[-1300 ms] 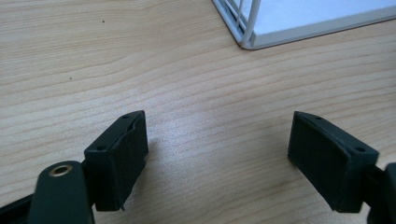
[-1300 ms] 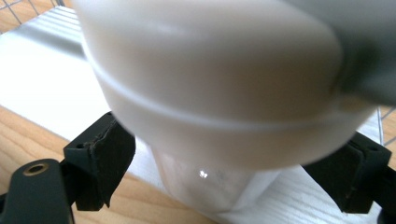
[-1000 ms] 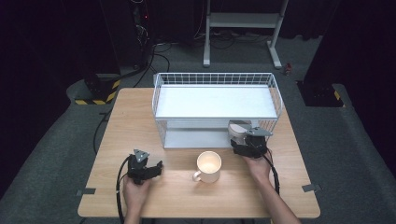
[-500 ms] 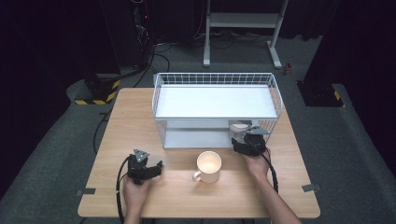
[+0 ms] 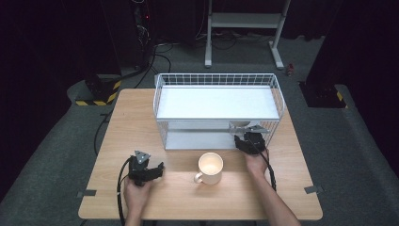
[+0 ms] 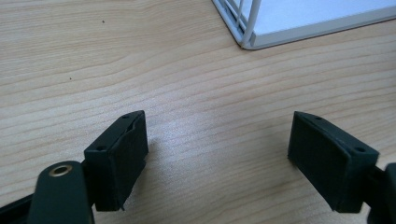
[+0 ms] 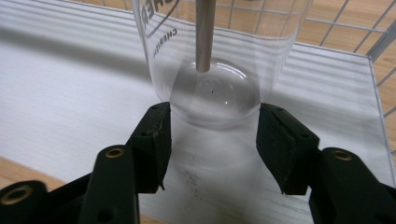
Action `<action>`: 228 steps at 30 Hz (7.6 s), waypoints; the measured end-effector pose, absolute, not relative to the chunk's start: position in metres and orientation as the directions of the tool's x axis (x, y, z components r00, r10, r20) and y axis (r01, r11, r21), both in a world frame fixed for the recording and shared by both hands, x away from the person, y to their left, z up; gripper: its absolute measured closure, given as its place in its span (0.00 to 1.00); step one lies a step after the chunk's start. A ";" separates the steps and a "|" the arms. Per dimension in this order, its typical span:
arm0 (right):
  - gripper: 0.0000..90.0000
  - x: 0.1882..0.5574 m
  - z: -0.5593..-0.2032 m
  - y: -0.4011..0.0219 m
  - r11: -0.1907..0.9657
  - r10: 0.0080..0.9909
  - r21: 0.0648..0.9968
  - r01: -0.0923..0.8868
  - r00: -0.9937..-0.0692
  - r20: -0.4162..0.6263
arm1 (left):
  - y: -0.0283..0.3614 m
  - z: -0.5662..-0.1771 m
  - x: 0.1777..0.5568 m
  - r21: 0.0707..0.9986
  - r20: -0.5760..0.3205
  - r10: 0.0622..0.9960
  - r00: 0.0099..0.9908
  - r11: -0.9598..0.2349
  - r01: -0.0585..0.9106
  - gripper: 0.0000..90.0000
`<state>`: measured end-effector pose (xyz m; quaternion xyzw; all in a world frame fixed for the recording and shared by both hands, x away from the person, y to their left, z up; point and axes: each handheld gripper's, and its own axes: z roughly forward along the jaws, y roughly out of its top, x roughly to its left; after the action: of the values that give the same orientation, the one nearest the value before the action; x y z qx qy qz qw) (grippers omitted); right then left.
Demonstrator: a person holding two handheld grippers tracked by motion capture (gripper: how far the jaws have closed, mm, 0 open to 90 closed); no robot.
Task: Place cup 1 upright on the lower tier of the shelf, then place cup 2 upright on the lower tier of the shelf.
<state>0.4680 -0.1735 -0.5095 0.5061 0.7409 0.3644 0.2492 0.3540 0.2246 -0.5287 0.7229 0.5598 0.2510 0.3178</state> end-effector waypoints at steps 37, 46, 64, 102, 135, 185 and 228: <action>0.45 0.445 -0.484 -0.179 0.242 0.904 0.804 0.543 -0.428 0.017 | 0.224 -0.529 0.354 0.741 0.006 0.969 0.246 -0.170 0.650 0.22; 0.44 0.436 -0.471 -0.187 0.207 0.894 0.838 0.505 -0.445 0.047 | 0.224 -0.529 0.354 0.741 0.006 0.969 0.246 -0.170 0.650 0.22; 0.42 0.420 -0.464 -0.208 0.183 0.889 0.862 0.473 -0.454 0.061 | 0.224 -0.529 0.354 0.740 0.005 0.969 0.247 -0.170 0.651 0.22; 0.35 0.393 -0.458 -0.244 0.115 0.892 0.885 0.451 -0.440 0.108 | 0.224 -0.529 0.354 0.740 0.006 0.969 0.247 -0.170 0.651 0.22; 0.34 0.365 -0.461 -0.270 0.085 0.894 0.894 0.441 -0.430 0.127 | 0.224 -0.529 0.354 0.740 0.006 0.969 0.247 -0.170 0.651 0.22; 0.34 0.345 -0.500 -0.278 0.162 0.912 0.851 0.500 -0.406 0.064 | 0.224 -0.529 0.354 0.739 0.006 0.969 0.248 -0.171 0.652 0.22; 0.27 0.378 -0.523 -0.261 0.276 0.922 0.721 0.636 -0.387 -0.011 | 0.222 -0.526 0.353 0.718 0.004 0.963 0.269 -0.190 0.670 0.18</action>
<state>0.3777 -0.2613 -0.5234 0.5076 0.7675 0.3233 0.2210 0.3528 0.2225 -0.5264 0.7340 0.5562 0.2372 0.3092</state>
